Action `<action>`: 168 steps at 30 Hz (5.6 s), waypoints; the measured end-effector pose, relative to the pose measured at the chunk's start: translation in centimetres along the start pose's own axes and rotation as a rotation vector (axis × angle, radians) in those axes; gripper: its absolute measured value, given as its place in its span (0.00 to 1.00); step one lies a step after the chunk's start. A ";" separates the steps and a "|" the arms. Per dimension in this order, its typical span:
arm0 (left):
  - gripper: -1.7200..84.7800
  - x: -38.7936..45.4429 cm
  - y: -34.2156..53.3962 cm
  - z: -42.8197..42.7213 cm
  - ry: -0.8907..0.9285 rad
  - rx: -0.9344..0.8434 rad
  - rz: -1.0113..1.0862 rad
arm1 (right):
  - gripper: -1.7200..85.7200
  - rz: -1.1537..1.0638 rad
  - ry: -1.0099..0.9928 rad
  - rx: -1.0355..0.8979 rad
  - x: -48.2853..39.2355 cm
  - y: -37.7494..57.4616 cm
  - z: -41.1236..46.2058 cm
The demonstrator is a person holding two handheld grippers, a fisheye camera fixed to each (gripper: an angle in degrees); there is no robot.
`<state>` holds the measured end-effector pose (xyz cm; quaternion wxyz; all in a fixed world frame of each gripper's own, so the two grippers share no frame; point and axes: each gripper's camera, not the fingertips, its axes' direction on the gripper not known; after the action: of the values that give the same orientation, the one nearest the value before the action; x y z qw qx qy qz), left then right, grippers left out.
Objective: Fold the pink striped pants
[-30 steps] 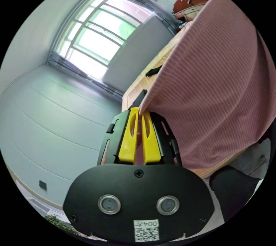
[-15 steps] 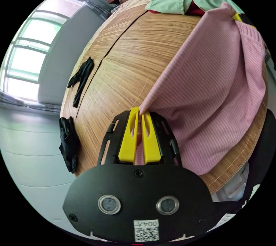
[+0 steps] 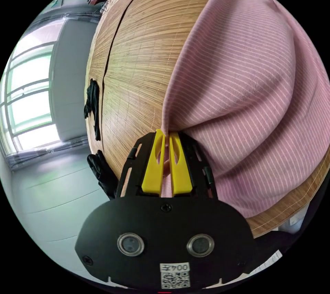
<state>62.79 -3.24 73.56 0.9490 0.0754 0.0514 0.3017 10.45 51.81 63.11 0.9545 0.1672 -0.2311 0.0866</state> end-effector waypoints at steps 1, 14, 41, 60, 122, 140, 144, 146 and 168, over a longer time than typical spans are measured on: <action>0.04 -1.2 -0.1 0.4 0.045 -0.007 0.002 | 0.04 0.019 0.019 -0.067 -0.1 0.2 1.4; 0.03 -20.9 14.4 14.7 1.624 0.366 -0.800 | 0.01 0.090 0.007 -0.253 0.6 2.8 6.5; 0.12 6.4 66.0 16.4 0.614 0.212 -1.412 | 0.09 -0.196 0.048 -0.204 -11.6 6.4 8.2; 0.05 2.4 56.5 13.0 0.086 -0.012 -0.943 | 0.09 -0.170 0.020 -0.177 -6.5 10.5 6.1; 0.05 12.7 75.7 17.3 1.074 0.413 -1.245 | 0.13 -0.500 -0.136 -0.108 -7.1 19.9 -4.8; 0.05 -16.3 55.9 12.1 0.117 0.155 -0.935 | 0.06 -0.751 -0.325 -0.422 -6.5 8.2 5.1; 0.06 -15.1 51.6 18.1 0.250 0.013 -0.899 | 0.07 -0.708 -0.502 -0.511 -4.6 7.4 4.7; 0.07 -14.0 50.9 20.2 0.339 -0.027 -0.879 | 0.08 -0.660 -0.549 -0.505 -3.9 7.5 4.4; 0.15 -2.0 59.6 10.0 0.807 0.443 -1.163 | 0.09 -0.251 0.237 -0.277 7.2 8.0 5.6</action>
<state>28.95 42.58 93.86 0.8255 0.1088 0.4875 -0.2629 12.55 57.91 73.44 0.9922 0.0505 -0.1045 -0.0462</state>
